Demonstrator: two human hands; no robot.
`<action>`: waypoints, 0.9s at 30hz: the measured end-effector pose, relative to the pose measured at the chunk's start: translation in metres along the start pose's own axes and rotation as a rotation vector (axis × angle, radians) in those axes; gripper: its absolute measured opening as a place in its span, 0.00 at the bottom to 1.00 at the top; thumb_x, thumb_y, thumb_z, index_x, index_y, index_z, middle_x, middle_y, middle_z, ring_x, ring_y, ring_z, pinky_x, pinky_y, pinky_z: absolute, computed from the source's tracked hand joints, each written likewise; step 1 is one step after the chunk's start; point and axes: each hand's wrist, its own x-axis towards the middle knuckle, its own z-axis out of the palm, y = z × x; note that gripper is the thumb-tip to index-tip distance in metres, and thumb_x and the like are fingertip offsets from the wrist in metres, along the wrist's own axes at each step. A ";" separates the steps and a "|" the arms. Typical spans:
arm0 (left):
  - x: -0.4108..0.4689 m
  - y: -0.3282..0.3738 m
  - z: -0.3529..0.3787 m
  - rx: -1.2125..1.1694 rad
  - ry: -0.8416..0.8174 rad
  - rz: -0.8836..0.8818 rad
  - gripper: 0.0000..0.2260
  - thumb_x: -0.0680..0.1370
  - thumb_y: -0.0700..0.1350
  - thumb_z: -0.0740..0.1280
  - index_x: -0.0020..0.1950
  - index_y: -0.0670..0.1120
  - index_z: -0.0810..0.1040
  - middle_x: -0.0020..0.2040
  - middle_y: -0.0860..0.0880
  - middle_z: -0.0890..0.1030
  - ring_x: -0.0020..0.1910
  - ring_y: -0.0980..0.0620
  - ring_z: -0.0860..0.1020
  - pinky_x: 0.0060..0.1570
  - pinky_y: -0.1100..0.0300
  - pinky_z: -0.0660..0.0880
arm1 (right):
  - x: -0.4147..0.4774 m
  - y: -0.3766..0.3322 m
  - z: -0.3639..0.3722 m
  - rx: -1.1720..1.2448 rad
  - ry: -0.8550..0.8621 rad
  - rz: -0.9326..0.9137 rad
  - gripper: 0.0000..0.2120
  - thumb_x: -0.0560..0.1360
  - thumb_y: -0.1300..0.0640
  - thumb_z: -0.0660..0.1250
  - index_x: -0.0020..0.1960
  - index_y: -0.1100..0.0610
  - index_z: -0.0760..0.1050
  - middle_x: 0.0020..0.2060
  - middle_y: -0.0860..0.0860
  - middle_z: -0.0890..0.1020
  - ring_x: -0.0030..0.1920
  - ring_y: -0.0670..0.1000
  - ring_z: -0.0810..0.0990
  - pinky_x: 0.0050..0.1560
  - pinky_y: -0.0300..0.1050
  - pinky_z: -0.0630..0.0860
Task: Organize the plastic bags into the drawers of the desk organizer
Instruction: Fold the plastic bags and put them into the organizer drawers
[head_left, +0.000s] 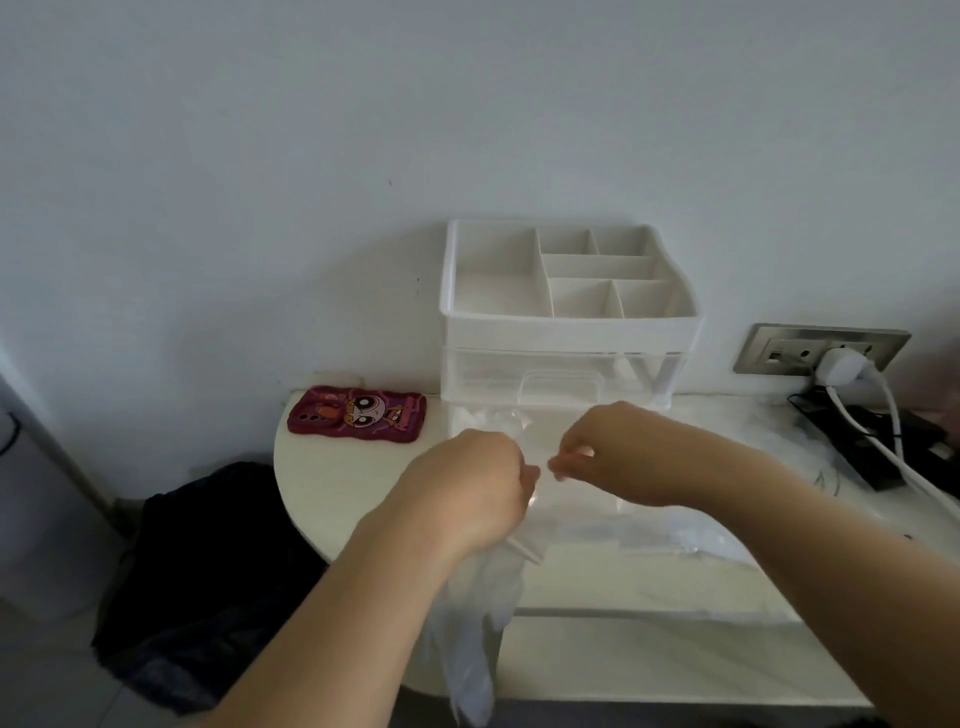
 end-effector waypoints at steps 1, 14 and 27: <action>0.001 0.001 0.002 0.054 -0.015 -0.021 0.20 0.82 0.52 0.54 0.31 0.47 0.67 0.32 0.45 0.72 0.33 0.45 0.73 0.30 0.58 0.62 | -0.003 -0.001 -0.004 0.019 -0.084 0.016 0.19 0.80 0.43 0.55 0.52 0.51 0.82 0.52 0.49 0.82 0.50 0.48 0.78 0.56 0.43 0.72; 0.006 0.012 0.020 0.403 -0.017 -0.049 0.18 0.83 0.51 0.47 0.38 0.48 0.66 0.34 0.51 0.67 0.39 0.49 0.70 0.38 0.57 0.64 | -0.027 0.003 0.005 0.137 -0.224 0.042 0.24 0.81 0.44 0.46 0.58 0.53 0.78 0.62 0.48 0.74 0.60 0.50 0.73 0.66 0.47 0.66; -0.004 -0.001 -0.032 -0.574 0.240 0.061 0.11 0.77 0.58 0.63 0.40 0.58 0.81 0.37 0.55 0.83 0.36 0.55 0.80 0.41 0.56 0.75 | -0.040 0.001 -0.021 0.787 0.021 -0.153 0.34 0.64 0.28 0.64 0.65 0.44 0.73 0.56 0.39 0.79 0.57 0.39 0.77 0.58 0.40 0.73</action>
